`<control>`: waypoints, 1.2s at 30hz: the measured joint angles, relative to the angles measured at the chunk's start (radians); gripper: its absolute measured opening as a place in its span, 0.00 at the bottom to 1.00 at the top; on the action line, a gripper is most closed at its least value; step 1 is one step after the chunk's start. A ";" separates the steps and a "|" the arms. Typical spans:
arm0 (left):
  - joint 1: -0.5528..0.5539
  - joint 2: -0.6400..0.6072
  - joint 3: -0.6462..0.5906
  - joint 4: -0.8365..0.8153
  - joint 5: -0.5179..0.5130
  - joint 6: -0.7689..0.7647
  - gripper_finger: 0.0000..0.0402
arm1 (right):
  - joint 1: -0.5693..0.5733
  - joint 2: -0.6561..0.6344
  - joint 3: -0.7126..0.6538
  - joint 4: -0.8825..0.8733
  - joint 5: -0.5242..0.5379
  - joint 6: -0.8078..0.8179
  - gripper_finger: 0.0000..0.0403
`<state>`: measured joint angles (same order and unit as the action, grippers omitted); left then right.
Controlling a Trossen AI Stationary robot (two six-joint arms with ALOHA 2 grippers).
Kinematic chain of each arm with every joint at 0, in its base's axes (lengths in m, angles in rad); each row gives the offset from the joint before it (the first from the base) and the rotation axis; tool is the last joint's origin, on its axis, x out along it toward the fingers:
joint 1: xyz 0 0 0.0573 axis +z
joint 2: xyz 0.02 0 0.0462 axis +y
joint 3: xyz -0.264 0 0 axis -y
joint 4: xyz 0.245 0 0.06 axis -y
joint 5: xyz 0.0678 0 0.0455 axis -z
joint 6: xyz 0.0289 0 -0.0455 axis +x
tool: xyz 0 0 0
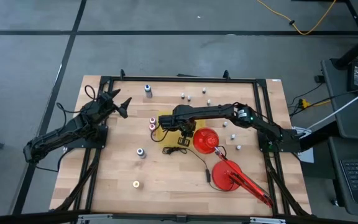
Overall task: Pick & Place food coloring
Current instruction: Put the bottom small brown food coloring bottle into the yellow container
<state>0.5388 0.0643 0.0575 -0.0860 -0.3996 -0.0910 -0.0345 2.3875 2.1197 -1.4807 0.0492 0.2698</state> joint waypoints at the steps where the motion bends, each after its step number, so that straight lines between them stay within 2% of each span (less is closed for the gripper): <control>1: 0.000 0.000 0.000 0.000 0.000 0.000 0.90 | 0.000 0.000 0.000 -0.003 -0.001 0.000 0.15; 14: 0.000 0.000 0.000 0.000 0.000 0.000 0.91 | 0.000 0.021 0.000 -0.007 -0.052 -0.017 0.15; 28: 0.000 0.000 0.000 0.000 0.000 0.000 0.91 | -0.004 0.022 0.000 0.004 -0.044 -0.020 0.16; 36: 0.000 0.000 0.000 0.000 0.000 0.000 0.91 | -0.018 0.022 0.000 0.007 -0.043 -0.019 0.31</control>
<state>0.5388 0.0643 0.0578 -0.0860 -0.3996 -0.0910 -0.0522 2.4096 2.1197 -1.4738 0.0067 0.2512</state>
